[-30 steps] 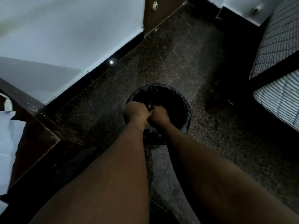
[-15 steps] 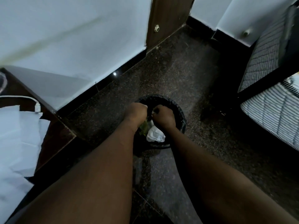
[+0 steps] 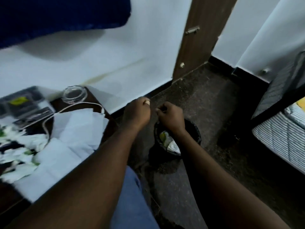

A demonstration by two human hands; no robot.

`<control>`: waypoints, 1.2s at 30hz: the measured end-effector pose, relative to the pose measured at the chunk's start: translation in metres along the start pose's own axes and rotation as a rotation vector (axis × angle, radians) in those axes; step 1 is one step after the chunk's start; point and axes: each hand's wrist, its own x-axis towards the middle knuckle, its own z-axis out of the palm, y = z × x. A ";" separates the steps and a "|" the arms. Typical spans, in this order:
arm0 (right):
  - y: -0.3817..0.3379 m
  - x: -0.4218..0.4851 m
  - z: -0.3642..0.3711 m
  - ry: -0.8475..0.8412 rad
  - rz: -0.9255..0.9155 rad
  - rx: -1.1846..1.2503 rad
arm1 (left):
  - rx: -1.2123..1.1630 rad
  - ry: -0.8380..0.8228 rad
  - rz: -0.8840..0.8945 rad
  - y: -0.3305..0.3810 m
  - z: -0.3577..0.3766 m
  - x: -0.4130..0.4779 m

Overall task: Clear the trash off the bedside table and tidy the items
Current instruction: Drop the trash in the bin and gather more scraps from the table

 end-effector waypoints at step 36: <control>-0.337 -0.110 0.225 -0.857 -0.808 -0.504 | 0.518 -0.056 -0.257 -0.297 -0.313 -0.159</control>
